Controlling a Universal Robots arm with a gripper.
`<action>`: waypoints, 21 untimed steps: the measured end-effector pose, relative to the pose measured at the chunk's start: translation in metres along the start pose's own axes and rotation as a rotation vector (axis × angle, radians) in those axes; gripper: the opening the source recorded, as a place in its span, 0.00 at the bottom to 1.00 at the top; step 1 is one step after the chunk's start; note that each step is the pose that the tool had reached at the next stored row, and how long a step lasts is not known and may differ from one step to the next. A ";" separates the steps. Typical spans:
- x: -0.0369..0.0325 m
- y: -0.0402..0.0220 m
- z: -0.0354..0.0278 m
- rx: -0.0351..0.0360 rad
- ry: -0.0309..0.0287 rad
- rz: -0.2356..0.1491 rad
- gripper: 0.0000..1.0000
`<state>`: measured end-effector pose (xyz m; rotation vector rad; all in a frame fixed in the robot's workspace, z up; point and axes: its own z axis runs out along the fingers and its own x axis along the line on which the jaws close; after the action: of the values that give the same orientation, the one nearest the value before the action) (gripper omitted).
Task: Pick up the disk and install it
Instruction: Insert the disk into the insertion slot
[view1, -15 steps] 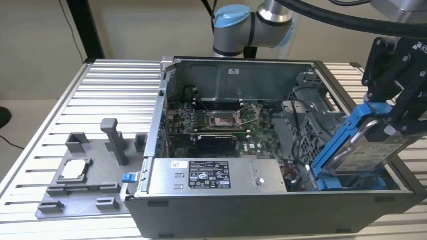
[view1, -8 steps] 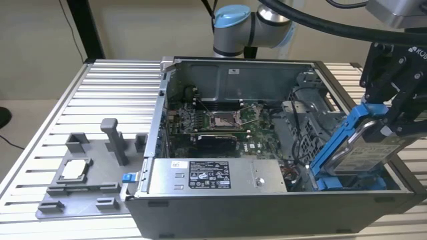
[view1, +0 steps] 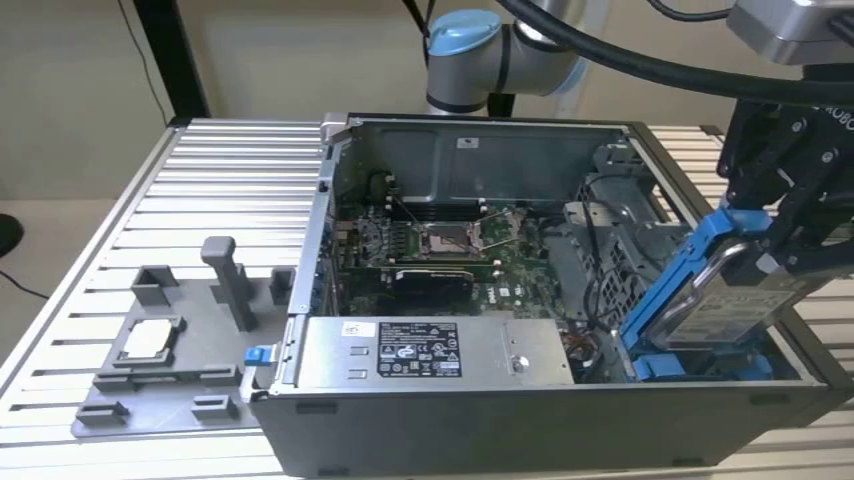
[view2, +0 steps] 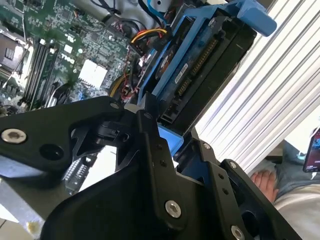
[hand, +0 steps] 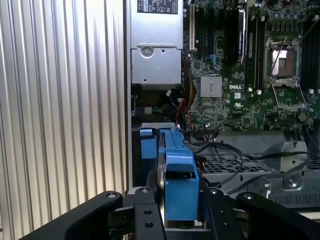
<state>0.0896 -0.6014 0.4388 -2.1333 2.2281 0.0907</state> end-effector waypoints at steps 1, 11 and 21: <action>0.0001 -0.0001 0.0010 0.0000 0.0000 0.000 0.00; 0.0007 -0.0004 0.0093 0.0002 -0.0005 0.003 0.00; 0.0005 -0.0004 0.0027 0.0004 -0.0038 0.008 1.00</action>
<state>0.0900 -0.6017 0.4361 -2.1218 2.2351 0.0946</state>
